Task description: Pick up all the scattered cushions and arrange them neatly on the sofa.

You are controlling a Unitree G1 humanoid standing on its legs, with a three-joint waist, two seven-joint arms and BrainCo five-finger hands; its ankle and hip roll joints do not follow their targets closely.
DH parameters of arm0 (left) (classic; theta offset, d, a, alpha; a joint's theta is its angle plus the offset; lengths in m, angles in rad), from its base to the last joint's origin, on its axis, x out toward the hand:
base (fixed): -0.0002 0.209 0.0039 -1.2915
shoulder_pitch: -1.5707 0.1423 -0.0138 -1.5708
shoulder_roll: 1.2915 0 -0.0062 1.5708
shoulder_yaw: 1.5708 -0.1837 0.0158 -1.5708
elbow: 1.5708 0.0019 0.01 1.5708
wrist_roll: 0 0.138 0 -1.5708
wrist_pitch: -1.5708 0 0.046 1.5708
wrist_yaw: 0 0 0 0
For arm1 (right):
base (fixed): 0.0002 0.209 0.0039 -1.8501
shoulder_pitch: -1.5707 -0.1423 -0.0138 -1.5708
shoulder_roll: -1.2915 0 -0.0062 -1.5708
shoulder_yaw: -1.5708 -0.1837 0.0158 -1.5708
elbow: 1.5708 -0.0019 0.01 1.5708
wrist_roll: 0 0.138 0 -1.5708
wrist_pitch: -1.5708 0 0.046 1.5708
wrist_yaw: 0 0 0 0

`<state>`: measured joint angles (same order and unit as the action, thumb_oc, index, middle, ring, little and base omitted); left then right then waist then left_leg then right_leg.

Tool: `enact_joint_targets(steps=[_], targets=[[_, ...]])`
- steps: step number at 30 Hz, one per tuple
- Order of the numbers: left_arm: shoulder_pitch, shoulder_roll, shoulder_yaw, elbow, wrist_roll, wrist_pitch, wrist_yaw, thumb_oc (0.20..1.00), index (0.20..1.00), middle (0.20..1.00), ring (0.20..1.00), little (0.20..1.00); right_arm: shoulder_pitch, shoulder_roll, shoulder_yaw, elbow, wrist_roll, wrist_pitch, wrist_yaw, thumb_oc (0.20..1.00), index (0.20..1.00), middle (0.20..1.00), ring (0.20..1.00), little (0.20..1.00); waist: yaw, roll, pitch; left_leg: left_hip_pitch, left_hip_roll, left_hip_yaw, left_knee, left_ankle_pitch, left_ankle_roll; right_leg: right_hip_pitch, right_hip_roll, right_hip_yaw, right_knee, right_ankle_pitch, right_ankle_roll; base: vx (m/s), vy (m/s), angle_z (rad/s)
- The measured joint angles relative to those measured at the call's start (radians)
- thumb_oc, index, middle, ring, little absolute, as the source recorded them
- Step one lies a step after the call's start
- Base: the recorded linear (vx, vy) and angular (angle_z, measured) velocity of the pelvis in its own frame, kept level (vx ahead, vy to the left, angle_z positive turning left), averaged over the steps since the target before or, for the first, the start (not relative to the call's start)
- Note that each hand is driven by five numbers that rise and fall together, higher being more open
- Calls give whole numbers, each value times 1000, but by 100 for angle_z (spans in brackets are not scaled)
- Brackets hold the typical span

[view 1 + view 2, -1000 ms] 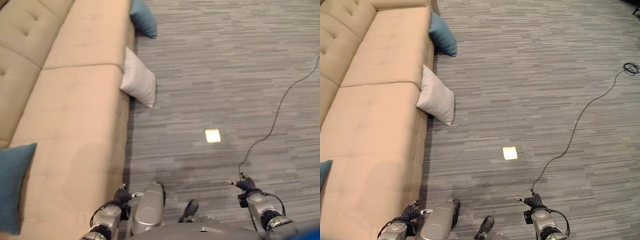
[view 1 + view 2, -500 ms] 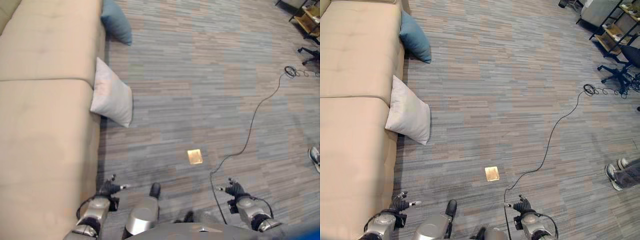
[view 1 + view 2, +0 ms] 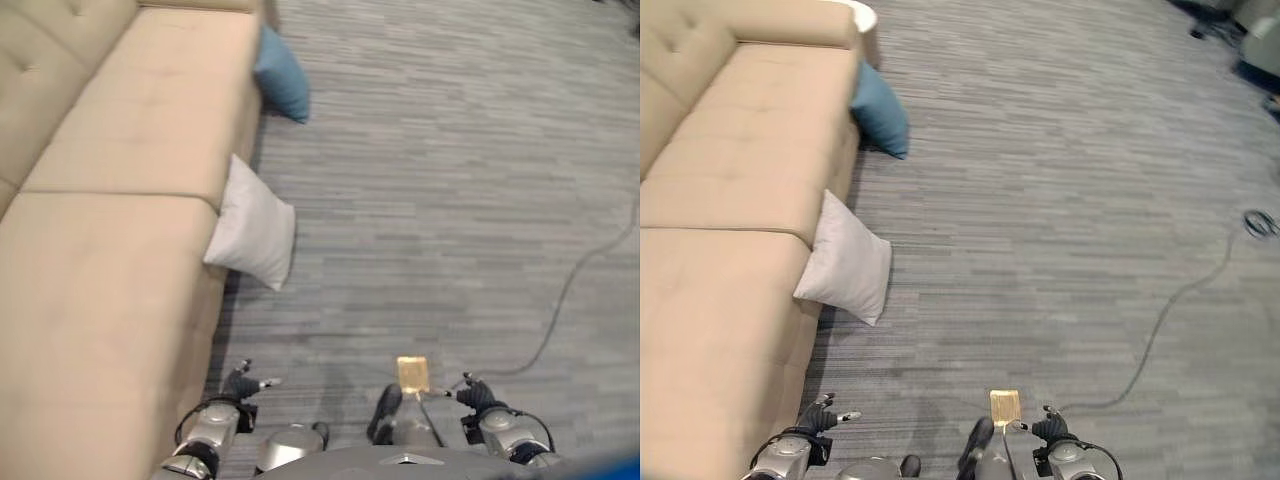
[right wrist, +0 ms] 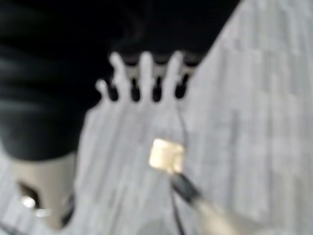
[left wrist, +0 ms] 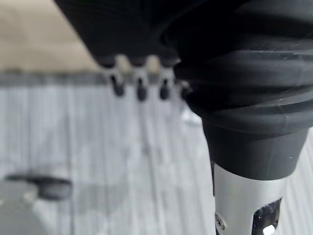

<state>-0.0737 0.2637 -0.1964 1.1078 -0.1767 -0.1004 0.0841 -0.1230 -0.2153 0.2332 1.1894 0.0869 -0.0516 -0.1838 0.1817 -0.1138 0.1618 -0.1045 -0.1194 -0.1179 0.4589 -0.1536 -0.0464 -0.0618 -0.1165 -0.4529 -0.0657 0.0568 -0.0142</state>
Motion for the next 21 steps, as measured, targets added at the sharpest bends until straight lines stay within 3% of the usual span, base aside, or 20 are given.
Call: enact_joint_targets(steps=[1, 2, 3, 4, 5, 7, 9, 10, 11, 12, 13, 15, 16, 17, 19, 21], targets=[[0, -6, -4, -4, 0, 1, 0, 1000, 1000, 1000, 1000, 1000, -17, -6, -1, -6, 5, -3, -1, 1000, 1000, 1000, 1000, 1000, 21, 17, 2, -164, 35, 47, 315, 19, -10, 21, 27, -4, -9, -7, -59, 273, -176, 15], [9, -6, -9, 4, 0, 7, -1, 1000, 1000, 1000, 1000, 1000, -28, -2, 2, -19, 7, -11, -2, 1000, 1000, 1000, 1000, 1000, 29, 37, 7, -227, 90, 50, 411, 0, -7, 55, 59, -6, -12, -31, -87, 206, -152, -13], [5, -7, -8, 2, -2, 2, 0, 1000, 1000, 1000, 1000, 1000, -45, 2, 2, -22, 8, -11, -4, 1000, 1000, 1000, 1000, 1000, 38, 27, 20, -264, 115, 52, 392, 4, -12, 62, 61, -3, -3, -91, -103, 442, -125, 18], [-25, -12, -9, 2, -6, 1, -1, 1000, 1000, 1000, 1000, 1000, -58, -1, -1, -9, 9, -13, -11, 1000, 1000, 1000, 1000, 1000, 34, 37, 48, -327, 141, 68, 413, 8, -10, 83, 61, -14, -6, -104, -88, 288, 11, 47], [-64, -14, -16, 0, -16, -3, 2, 1000, 1000, 1000, 1000, 1000, -67, -8, 2, 7, 9, -8, -17, 1000, 1000, 1000, 1000, 1000, 34, 28, 79, -365, 143, 74, 350, 11, -9, 99, 58, -28, -14, -108, -83, 442, 2, 62], [-72, -7, -17, -23, -25, -2, 2, 1000, 1000, 1000, 1000, 1000, -70, -2, 11, 19, 9, 2, -18, 1000, 1000, 1000, 1000, 1000, 43, 17, 103, -357, 139, 105, 11, 35, -15, 144, 55, -43, -32, -131, -46, 201, 32, 39], [-53, -5, -18, -26, -26, 2, 1, 1000, 1000, 1000, 1000, 1000, -69, -2, 12, 18, 9, -2, -21, 1000, 1000, 1000, 1000, 1000, 41, 30, 97, -332, 145, 182, -292, 179, -13, 207, 74, -73, -32, -159, 3, 288, 60, 7], [-39, -4, -15, -26, -26, 3, 1, 1000, 1000, 1000, 1000, 1000, -59, -3, 14, 24, 9, -4, -21, 1000, 1000, 1000, 1000, 1000, 42, 35, 84, -321, 147, 213, -336, 197, -20, 233, 86, -74, -32, -187, 27, 345, 108, -14], [-25, 5, -8, -24, -26, 3, -1, 1000, 1000, 1000, 1000, 1000, -38, 3, 13, 22, 9, -3, -21, 1000, 1000, 1000, 1000, 1000, 47, 26, 81, -295, 139, 218, -336, 247, 19, 266, 85, -59, -29, -225, 37, 399, 151, -22], [-3, 36, 12, -23, -26, 6, -1, 1000, 1000, 1000, 1000, 1000, -30, 33, 18, 15, 8, -6, -17, 1000, 1000, 1000, 1000, 1000, 48, -42, 64, -272, 101, 221, -317, 257, 35, 282, 45, -49, 5, -241, 57, 267, 138, -31], [13, 52, 25, -21, -26, 8, -1, 1000, 1000, 1000, 1000, 1000, -24, 51, 21, 26, 8, -7, -16, 1000, 1000, 1000, 1000, 1000, 49, -74, 49, -237, 79, 218, -333, 252, 50, 279, 12, -45, 59, -249, 70, 186, 192, -29], [8, 69, 24, -22, -26, 9, -2, 1000, 1000, 1000, 1000, 1000, -27, 56, 21, 26, 8, -10, -15, 1000, 1000, 1000, 1000, 1000, 48, -75, 48, -146, 74, 216, -366, 244, 117, 268, -17, -37, 222, -231, 128, 147, 217, -19], [-20, 82, 25, -30, -26, 6, -3, 1000, 1000, 1000, 1000, 1000, -37, 53, 20, 24, 6, -11, -10, 1000, 1000, 1000, 1000, 1000, 50, -61, 53, -79, 75, 212, -401, 223, 150, 199, -45, -26, 442, -235, 209, 198, 192, -11], [-35, 88, 25, -36, -26, 6, -4, 1000, 1000, 1000, 1000, 1000, -47, 51, 20, 23, 6, -12, -7, 1000, 1000, 1000, 1000, 1000, 48, -59, 51, -50, 76, 209, -416, 212, 161, 148, -62, -24, 557, -235, 228, 196, 161, 2], [-61, 97, 21, -56, -26, 0, -4, 1000, 1000, 1000, 1000, 1000, -53, 44, 25, 0, 6, -15, -1, 1000, 1000, 1000, 1000, 1000, 35, -41, 49, -14, 75, 196, -423, 191, 174, 54, -59, -20, 635, -250, 238, 232, 95, 18], [-66, 89, 19, -65, -27, -2, -3, 1000, 1000, 1000, 1000, 1000, -71, 40, 22, -3, 6, -14, 4, 1000, 1000, 1000, 1000, 1000, 23, -12, 55, 35, 74, 178, -442, 172, 183, -25, -50, 7, 649, -259, 215, 253, 8, 20]])
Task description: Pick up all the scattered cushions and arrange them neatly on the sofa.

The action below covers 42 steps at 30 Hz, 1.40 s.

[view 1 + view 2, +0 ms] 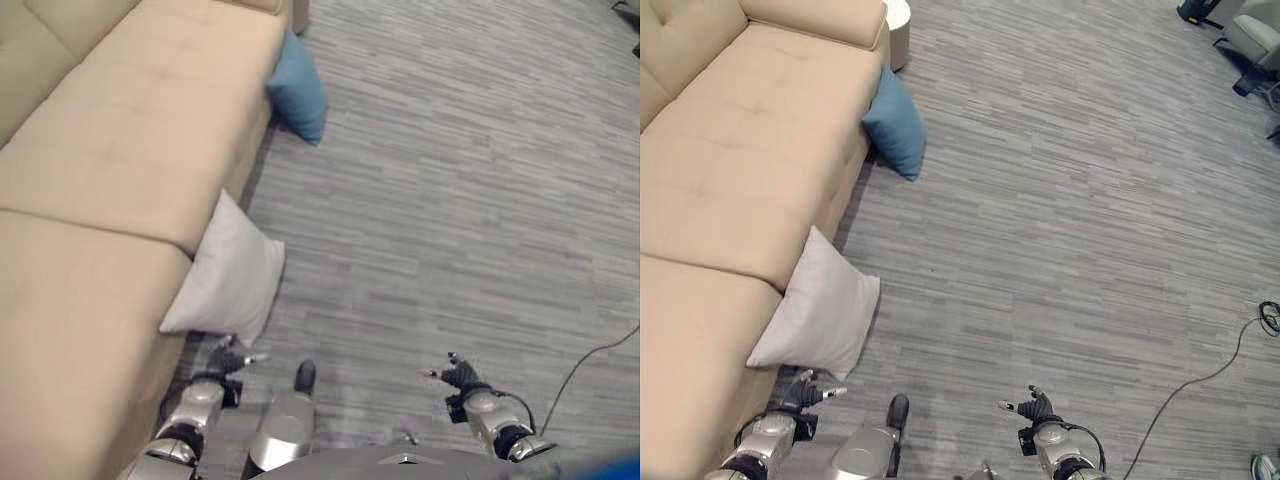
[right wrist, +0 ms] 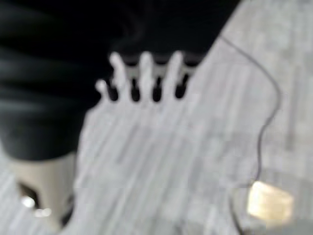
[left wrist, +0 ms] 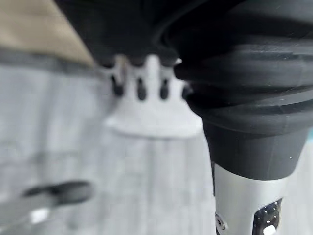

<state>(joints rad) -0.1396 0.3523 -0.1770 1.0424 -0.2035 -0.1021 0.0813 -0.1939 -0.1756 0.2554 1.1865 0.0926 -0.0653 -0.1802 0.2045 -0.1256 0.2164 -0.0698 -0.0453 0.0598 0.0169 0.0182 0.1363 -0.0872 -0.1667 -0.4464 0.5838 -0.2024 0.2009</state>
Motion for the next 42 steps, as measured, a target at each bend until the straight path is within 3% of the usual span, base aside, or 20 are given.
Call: enact_joint_targets(steps=[1, 2, 3, 8, 9, 11, 12, 14, 15, 18, 20, 22, 26, 29, 33, 35, 37, 38, 40, 42], targets=[[1, -14, 0, 2, -1, 0, 1, 1000, 1000, 1000, 1000, 1000, -5, -4, 0, -3, 0, 0, 0, 1000, 1000, 1000, 1000, 1000, -7, 21, 0, 24, -2, -20, -14, -2, -2, -23, 16, 27, -45, -6, -14, 254, -34, 91], [0, -48, -4, 1, -2, -1, 2, 1000, 1000, 1000, 1000, 1000, 6, -21, 2, -12, 0, 0, 3, 1000, 1000, 1000, 1000, 1000, -34, 59, -3, 53, -10, -74, -34, -4, -6, -54, 54, 131, -229, -6, -39, 277, -27, 106], [1, -54, -15, 0, -2, -3, 2, 1000, 1000, 1000, 1000, 1000, 6, -27, 2, -10, 0, 1, 4, 1000, 1000, 1000, 1000, 1000, -34, 63, -4, 55, -17, -75, -34, -5, -7, -77, 51, 143, -270, 9, -48, 312, -55, 114], [11, -77, -30, 60, -3, -10, 7, 1000, 1000, 1000, 1000, 1000, 3, -49, -8, -8, 0, 5, 5, 1000, 1000, 1000, 1000, 1000, -52, 82, -11, 98, -28, -269, -29, -61, -50, -168, 20, 380, -543, 236, -43, 278, -109, 102], [16, -78, -39, 83, -3, -12, 6, 1000, 1000, 1000, 1000, 1000, 8, -49, -8, -5, 0, 5, 4, 1000, 1000, 1000, 1000, 1000, -53, 79, -14, 110, -28, -301, -26, -71, -63, -152, 16, 365, -558, 262, -45, 242, -229, 130], [26, -60, -61, 78, -3, -13, 5, 1000, 1000, 1000, 1000, 1000, 36, -36, -8, 14, 0, 6, 4, 1000, 1000, 1000, 1000, 1000, -57, 34, -33, 128, -54, -345, -9, -99, -89, -136, 3, 333, -569, 350, -111, 291, -295, 115], [48, -85, -50, 92, -2, -14, 11, 1000, 1000, 1000, 1000, 1000, 49, -43, -8, 30, 0, 6, 1, 1000, 1000, 1000, 1000, 1000, -54, 57, -56, 125, -21, -400, 23, -142, -117, -94, 21, 271, -569, 328, -129, 248, -275, 122], [61, -95, -57, 86, -3, -18, 9, 1000, 1000, 1000, 1000, 1000, 58, -49, -13, 31, 1, 6, 0, 1000, 1000, 1000, 1000, 1000, -59, 65, -71, 98, 6, -399, 60, -148, -147, -41, 43, 225, -620, 324, -137, 160, -211, 122], [55, -104, -56, 87, -3, -18, 8, 1000, 1000, 1000, 1000, 1000, 55, -56, -12, 23, 2, 4, 0, 1000, 1000, 1000, 1000, 1000, -74, 63, -69, 66, 17, -397, 104, -144, -170, 7, 56, 157, -678, 331, -150, 71, -177, 109], [61, -117, -55, 82, -4, -19, 8, 1000, 1000, 1000, 1000, 1000, 27, -76, -16, 8, 4, 3, -2, 1000, 1000, 1000, 1000, 1000, -70, 55, -62, 11, 36, -298, 214, -150, -198, 23, 74, 115, -679, 311, -184, 9, -180, 74], [35, -129, -55, 79, -4, -20, 6, 1000, 1000, 1000, 1000, 1000, 20, -93, -17, -37, 20, -9, -2, 1000, 1000, 1000, 1000, 1000, -81, 23, -43, -137, 51, -73, 402, -84, -244, 56, 58, 16, -677, 270, -219, 82, -232, 140], [38, -130, -55, 58, -4, -24, 4, 1000, 1000, 1000, 1000, 1000, 27, -94, -18, -19, 23, -8, -2, 1000, 1000, 1000, 1000, 1000, -78, 28, -45, -152, 95, 76, 410, -113, -207, 68, 75, -55, -682, 232, -219, 77, -76, 120], [55, -124, -27, 83, -2, -11, 1, 1000, 1000, 1000, 1000, 1000, 24, -99, -30, -12, 23, -7, 0, 1000, 1000, 1000, 1000, 1000, -83, 43, -44, -123, 105, 234, 225, -113, -184, 68, 104, -142, -677, 216, -217, 99, 1, 65], [87, -124, -9, 90, -2, -11, -10, 1000, 1000, 1000, 1000, 1000, 27, -96, -31, -5, 22, -5, 3, 1000, 1000, 1000, 1000, 1000, -64, 63, -39, -37, 88, 139, 92, -105, -152, 109, 126, -154, -675, 208, -207, 116, 40, 12], [85, -94, 2, 82, -3, -11, -11, 1000, 1000, 1000, 1000, 1000, 39, -88, -47, 8, 20, -4, 10, 1000, 1000, 1000, 1000, 1000, -44, 46, -32, 22, 49, 102, 23, -80, -123, 106, 73, -169, -558, 154, -173, 131, 136, 29], [84, -93, 25, 85, -3, -11, -11, 1000, 1000, 1000, 1000, 1000, 20, -89, -44, 10, 19, -4, 12, 1000, 1000, 1000, 1000, 1000, -45, 61, -26, 48, 46, 84, 0, -85, -112, 82, 31, -169, -420, 112, -134, 91, 135, 34], [77, -65, 22, 83, -3, -12, -10, 1000, 1000, 1000, 1000, 1000, 32, -72, -29, -2, 18, -5, 20, 1000, 1000, 1000, 1000, 1000, -56, 66, -24, 69, 40, 24, 7, -81, -81, -24, -48, -84, -118, 55, -97, 97, 111, 77], [66, -63, 21, 84, -3, -12, -10, 1000, 1000, 1000, 1000, 1000, 33, -68, -24, -17, 17, -8, 23, 1000, 1000, 1000, 1000, 1000, -62, 67, -23, 70, 41, -11, 6, -82, -80, -57, -39, -31, -82, 34, -61, 161, 6, 76], [65, -57, 22, 85, -3, -16, -10, 1000, 1000, 1000, 1000, 1000, 33, -62, -23, -20, 13, -8, 27, 1000, 1000, 1000, 1000, 1000, -60, 69, -20, 78, 36, -46, -8, -81, -78, -100, 4, 91, -112, 19, -42, 149, -48, 73], [66, -66, 15, 89, -3, -18, -9, 1000, 1000, 1000, 1000, 1000, 31, -67, -25, -12, 12, -8, 27, 1000, 1000, 1000, 1000, 1000, -67, 70, -20, 89, 26, -113, -16, -88, -74, -139, 33, 166, -248, 41, -59, 295, -92, 87]])
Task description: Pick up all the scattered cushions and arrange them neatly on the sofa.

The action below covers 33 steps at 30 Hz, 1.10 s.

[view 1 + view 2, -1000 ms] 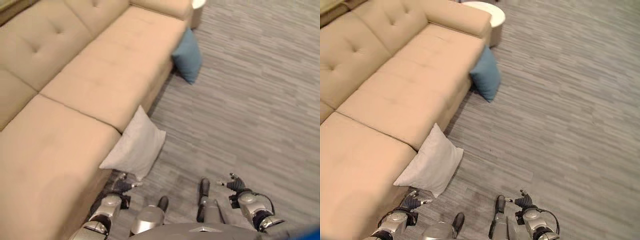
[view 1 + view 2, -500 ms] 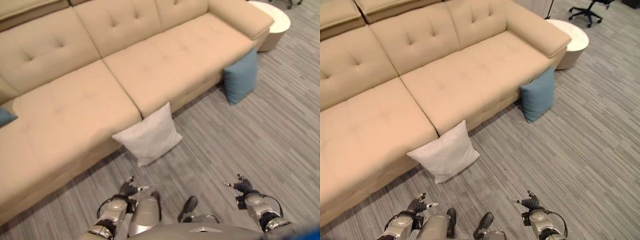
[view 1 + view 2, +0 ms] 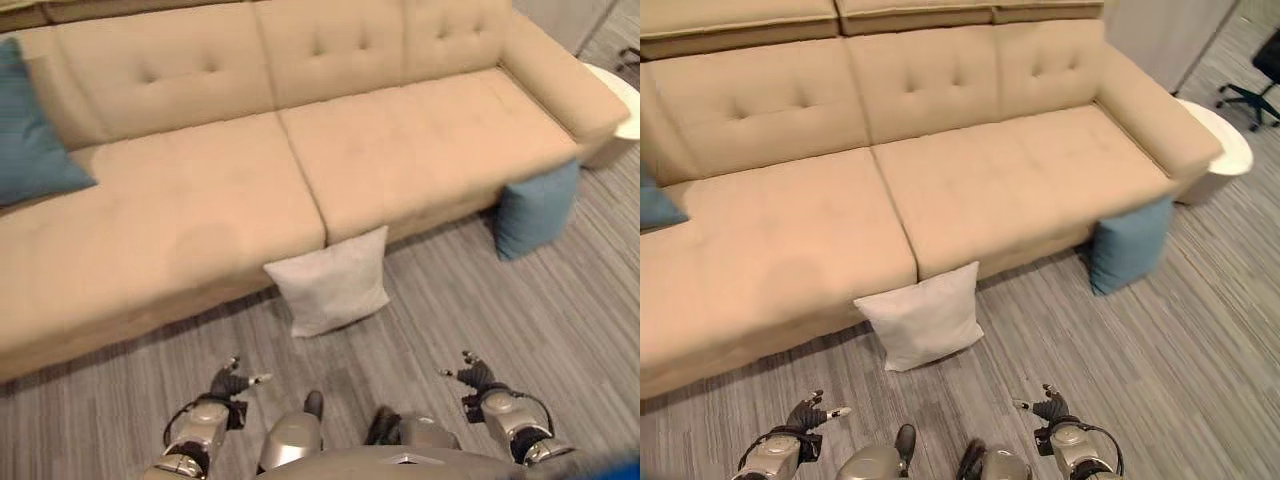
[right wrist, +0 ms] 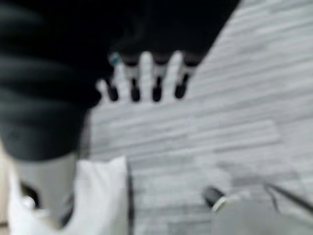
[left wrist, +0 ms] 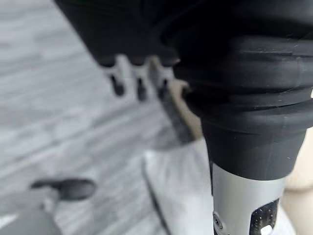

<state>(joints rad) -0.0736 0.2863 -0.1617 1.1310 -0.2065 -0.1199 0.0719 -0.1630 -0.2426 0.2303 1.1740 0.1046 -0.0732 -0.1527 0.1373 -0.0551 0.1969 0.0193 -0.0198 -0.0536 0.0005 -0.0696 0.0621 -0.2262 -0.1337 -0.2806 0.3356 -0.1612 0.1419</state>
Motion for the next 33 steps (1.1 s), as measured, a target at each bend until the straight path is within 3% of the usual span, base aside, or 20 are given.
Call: enact_joint_targets(steps=[1, 2, 3, 4, 6, 7, 8, 10, 11, 15, 17, 19, 22, 25, 26, 29, 33], targets=[[-3, -7, -2, 1, 0, 1, 0, 1000, 1000, 1000, 1000, 1000, -10, -5, -1, -1, 0, 0, 0, 1000, 1000, 1000, 1000, 1000, -15, 4, 3, -1, 6, -38, 0, -9, 9, -14, 24, 81, -62, 15, -16, 256, -67, 95], [-8, -13, -6, 2, 0, 1, 0, 1000, 1000, 1000, 1000, 1000, -13, -10, 0, 1, 0, 2, 0, 1000, 1000, 1000, 1000, 1000, -38, 16, 10, 0, 9, -78, 0, -10, 10, -17, 38, 168, -139, 50, 4, 303, -152, 118], [-14, -23, -19, 17, 0, -2, 0, 1000, 1000, 1000, 1000, 1000, -6, -8, 0, 3, 1, 5, -1, 1000, 1000, 1000, 1000, 1000, -41, 15, 11, 13, 9, -108, 0, -22, 3, -33, 27, 234, -241, 128, 2, 285, -178, 96], [-16, -25, -25, 35, 0, -2, 1, 1000, 1000, 1000, 1000, 1000, -7, -5, 0, 3, 1, 5, -1, 1000, 1000, 1000, 1000, 1000, -39, 10, 9, 21, 10, -120, 1, -31, -8, -36, 20, 235, -268, 158, -2, 346, -265, 102], [-14, -19, -32, 54, 0, -2, 2, 1000, 1000, 1000, 1000, 1000, 19, 3, 4, 6, 2, 5, -1, 1000, 1000, 1000, 1000, 1000, -58, -18, 1, 38, 4, -211, 1, -52, -41, 9, -15, 152, -320, 196, -9, 204, -174, 122], [-17, -26, -34, 58, 0, -3, 3, 1000, 1000, 1000, 1000, 1000, 29, 1, -1, 22, 3, 5, -1, 1000, 1000, 1000, 1000, 1000, -71, -14, -6, 40, 20, -257, 1, -60, -51, 29, -5, 153, -322, 245, -24, 205, -228, 148], [-19, -39, -39, 55, 0, -7, 3, 1000, 1000, 1000, 1000, 1000, 38, -9, -11, 26, 9, 6, -3, 1000, 1000, 1000, 1000, 1000, -68, -3, -16, 43, 50, -256, 6, -54, -76, 48, 28, 125, -325, 259, -69, 205, -228, 130], [-17, -42, -47, 50, 0, -7, 2, 1000, 1000, 1000, 1000, 1000, 29, -14, -26, 19, 11, 3, -4, 1000, 1000, 1000, 1000, 1000, -75, -5, -15, 15, 76, -244, 52, -34, -108, 111, 46, 60, -393, 272, -91, 114, -166, 89], [-15, -43, -50, 45, 0, -7, 1, 1000, 1000, 1000, 1000, 1000, 36, -17, -26, 19, 11, 2, -5, 1000, 1000, 1000, 1000, 1000, -79, -16, -17, 4, 69, -223, 80, -29, -122, 138, 51, 40, -427, 292, -114, 84, -175, 63], [2, -45, -47, 22, -1, -8, 0, 1000, 1000, 1000, 1000, 1000, -8, -37, -25, -10, 27, -13, -7, 1000, 1000, 1000, 1000, 1000, -65, -43, -5, -119, 86, -54, 314, -10, -175, 178, 63, -8, -427, 244, -180, 51, -122, 42], [-2, -43, -47, -6, -1, -14, 1, 1000, 1000, 1000, 1000, 1000, -8, -40, -25, -8, 30, -15, -7, 1000, 1000, 1000, 1000, 1000, -68, -48, 2, -146, 98, 34, 285, -18, -170, 195, 63, -48, -428, 221, -199, 93, -28, 53], [-16, -43, -47, -19, -1, -19, 0, 1000, 1000, 1000, 1000, 1000, -3, -38, -25, -7, 30, -13, -7, 1000, 1000, 1000, 1000, 1000, -70, -51, 13, -154, 102, 74, 200, -10, -167, 203, 65, -71, -427, 212, -199, 127, 19, 42], [-24, -40, -47, -11, -1, -17, 0, 1000, 1000, 1000, 1000, 1000, -6, -33, -24, -4, 30, -11, -7, 1000, 1000, 1000, 1000, 1000, -67, -56, 20, -190, 111, 72, 70, 59, -156, 208, 74, -76, -429, 193, -185, 99, 34, 8], [8, -39, -32, -6, -4, -14, 0, 1000, 1000, 1000, 1000, 1000, 4, -34, -23, -6, 28, -11, -7, 1000, 1000, 1000, 1000, 1000, -68, -23, 22, -154, 137, 63, -16, 138, -143, 240, 107, -45, -432, 176, -155, 148, 104, -44], [12, -34, -32, -6, -3, -13, 0, 1000, 1000, 1000, 1000, 1000, 3, -30, -21, -5, 28, -11, -6, 1000, 1000, 1000, 1000, 1000, -65, -28, 20, -146, 132, 64, -18, 150, -142, 242, 102, -35, -432, 176, -147, 95, 70, -35], [10, 5, -27, -12, -3, -14, 0, 1000, 1000, 1000, 1000, 1000, 26, -16, -17, -1, 27, -9, -6, 1000, 1000, 1000, 1000, 1000, -64, -68, 4, -138, 76, 99, -35, 143, -96, 232, 48, -29, -427, 186, -97, 69, 70, -12], [-3, 49, -13, -53, -19, -19, 4, 1000, 1000, 1000, 1000, 1000, -4, -3, -17, -19, 27, -11, -7, 1000, 1000, 1000, 1000, 1000, -49, -73, 5, -142, 51, 125, -33, 131, -77, 214, 20, -3, -425, 190, -82, -46, 67, -17]])
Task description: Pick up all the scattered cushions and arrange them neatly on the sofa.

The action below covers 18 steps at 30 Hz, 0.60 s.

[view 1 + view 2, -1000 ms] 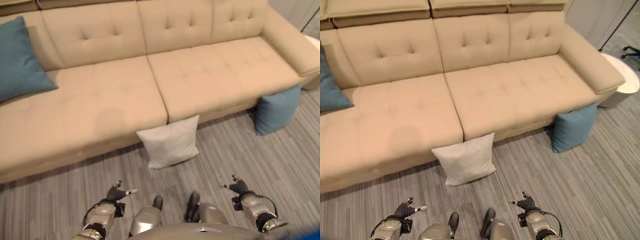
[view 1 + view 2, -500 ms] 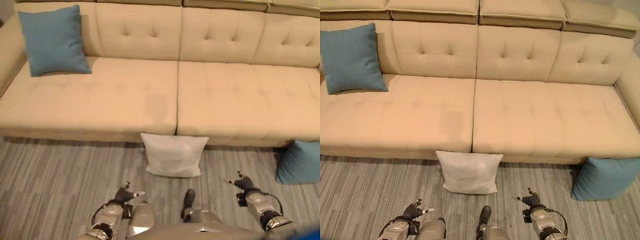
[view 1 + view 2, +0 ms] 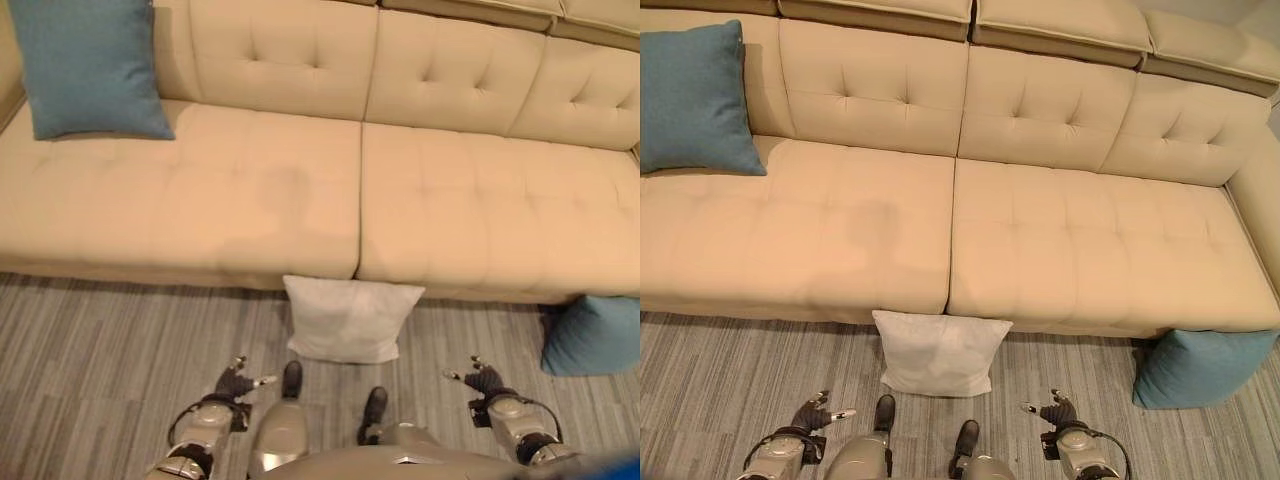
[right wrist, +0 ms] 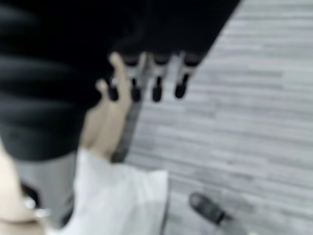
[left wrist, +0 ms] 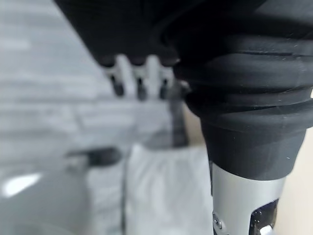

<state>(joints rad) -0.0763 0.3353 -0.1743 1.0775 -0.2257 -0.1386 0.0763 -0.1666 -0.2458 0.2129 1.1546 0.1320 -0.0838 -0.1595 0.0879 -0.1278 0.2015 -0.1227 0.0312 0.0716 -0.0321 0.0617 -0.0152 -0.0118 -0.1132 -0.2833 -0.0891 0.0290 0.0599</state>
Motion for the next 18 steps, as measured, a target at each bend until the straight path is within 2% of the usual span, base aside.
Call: enact_joint_targets(steps=[3, 5, 6, 7, 8, 9, 10, 12, 13, 18], targets=[[-54, 21, 7, -59, -40, -5, 24, 1000, 1000, 1000, 1000, 1000, -61, -8, 0, -29, 0, -8, -18, 1000, 1000, 1000, 1000, 1000, 13, 3, 33, -71, -1, 0, 58, -3, 0, -76, -6, 1, 48, -7, 11, -237, 51, -14], [-144, 29, 2, -144, -103, -33, 64, 1000, 1000, 1000, 1000, 1000, -181, -34, -4, -82, 1, -19, -60, 1000, 1000, 1000, 1000, 1000, 15, 24, 120, -193, 21, -2, 139, -15, 1, -202, -2, 2, 145, -18, 10, -195, 46, -11], [-203, 39, -6, -194, -128, -41, 83, 1000, 1000, 1000, 1000, 1000, -238, -47, -3, -133, 1, -22, -78, 1000, 1000, 1000, 1000, 1000, 14, 25, 184, -256, 21, -2, 192, -18, 0, -278, -11, 4, 218, -37, -10, -227, 76, -12], [-237, 40, -6, -221, -143, -47, 86, 1000, 1000, 1000, 1000, 1000, -276, -60, -4, -160, 2, -25, -87, 1000, 1000, 1000, 1000, 1000, 13, 33, 210, -288, 22, -2, 208, -27, 0, -322, -13, 5, 252, -44, -8, -228, 72, -21], [-321, 51, -23, -271, -184, -73, 118, 1000, 1000, 1000, 1000, 1000, -354, -94, 5, -189, 4, -32, -117, 1000, 1000, 1000, 1000, 1000, 9, 37, 248, -427, 32, -1, 311, -55, -3, -481, -39, 23, 378, -85, 1, -185, 64, -15], [-454, 94, -64, -263, -201, -89, 135, 1000, 1000, 1000, 1000, 1000, -483, -143, 2, -182, 12, -33, -136, 1000, 1000, 1000, 1000, 1000, -1, 42, 313, -576, 35, 6, 413, -72, 14, -636, -61, 36, 506, -108, -16, -186, 66, -14], [-507, 114, -70, -257, -203, -89, 141, 1000, 1000, 1000, 1000, 1000, -532, -154, 1, -180, 17, -33, -141, 1000, 1000, 1000, 1000, 1000, -9, 39, 339, -622, 35, 10, 440, -72, 15, -687, -66, 47, 543, -112, -21, -173, 44, -6], [-580, 125, -69, -238, -235, -94, 162, 1000, 1000, 1000, 1000, 1000, -590, -156, 1, -181, 33, -34, -161, 1000, 1000, 1000, 1000, 1000, -21, 33, 343, -708, 42, 13, 488, -73, 17, -776, -69, 59, 586, -113, -22, -100, 32, -9], [-624, 139, -87, -238, -261, -111, 174, 1000, 1000, 1000, 1000, 1000, -626, -168, 4, -181, 54, -45, -178, 1000, 1000, 1000, 1000, 1000, -25, 32, 342, -792, 43, 13, 527, -87, 12, -864, -74, 62, 628, -127, -36, -55, 49, -6], [-722, 151, -109, -271, -266, -133, 216, 1000, 1000, 1000, 1000, 1000, -705, -174, 6, -199, 104, -59, -212, 1000, 1000, 1000, 1000, 1000, -60, 29, 343, -977, 44, -4, 606, -85, 23, -1051, -83, 67, 719, -136, -57, 4, 22, 2]])
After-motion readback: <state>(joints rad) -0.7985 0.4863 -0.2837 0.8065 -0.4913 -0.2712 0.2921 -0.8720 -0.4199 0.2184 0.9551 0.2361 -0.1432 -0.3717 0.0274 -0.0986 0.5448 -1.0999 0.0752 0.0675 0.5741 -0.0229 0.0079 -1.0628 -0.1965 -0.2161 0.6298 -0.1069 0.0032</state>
